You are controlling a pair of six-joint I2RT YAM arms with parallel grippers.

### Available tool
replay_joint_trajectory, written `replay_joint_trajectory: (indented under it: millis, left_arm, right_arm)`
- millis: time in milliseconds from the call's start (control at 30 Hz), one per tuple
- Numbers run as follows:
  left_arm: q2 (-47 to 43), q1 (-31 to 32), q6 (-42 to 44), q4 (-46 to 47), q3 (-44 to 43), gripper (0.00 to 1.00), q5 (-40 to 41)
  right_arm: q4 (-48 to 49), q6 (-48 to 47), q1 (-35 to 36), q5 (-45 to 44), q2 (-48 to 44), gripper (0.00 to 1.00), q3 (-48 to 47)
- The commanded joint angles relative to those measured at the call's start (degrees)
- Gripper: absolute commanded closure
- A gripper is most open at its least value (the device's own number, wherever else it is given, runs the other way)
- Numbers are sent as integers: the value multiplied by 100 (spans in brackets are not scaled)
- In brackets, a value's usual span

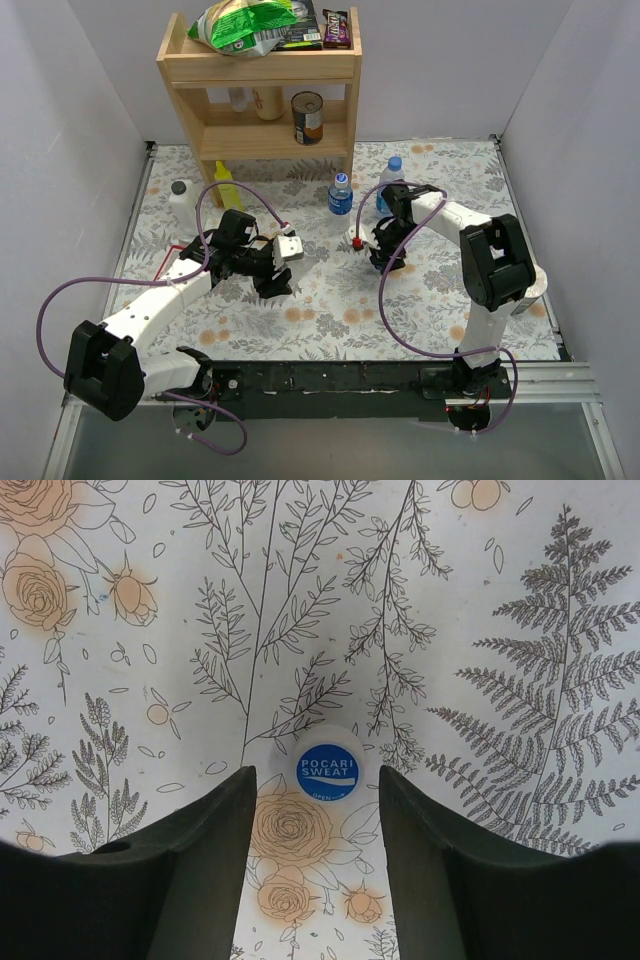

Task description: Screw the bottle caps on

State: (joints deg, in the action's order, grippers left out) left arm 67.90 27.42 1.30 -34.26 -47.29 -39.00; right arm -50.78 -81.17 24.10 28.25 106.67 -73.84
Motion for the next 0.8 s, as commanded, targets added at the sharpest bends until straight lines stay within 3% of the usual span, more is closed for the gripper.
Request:
replay_joint_trajectory:
  millis: [0,233,567,767]
  left_arm:
    - [-128,-52,-16,121,35,100,-72]
    - [-110,-52,-24,130,53,100,-72]
    - [-66,-52,10,200,106,100,-107]
    - [-14,9,414,359,395,100,-477]
  right_arm:
    - [-54,22,69,-47,134,42,-174]
    - [51,110,104,-109,257,46,-157]
    - [236,154,166,-206,-41,64,107]
    - [-975,241,192,601,-1050,69,-401]
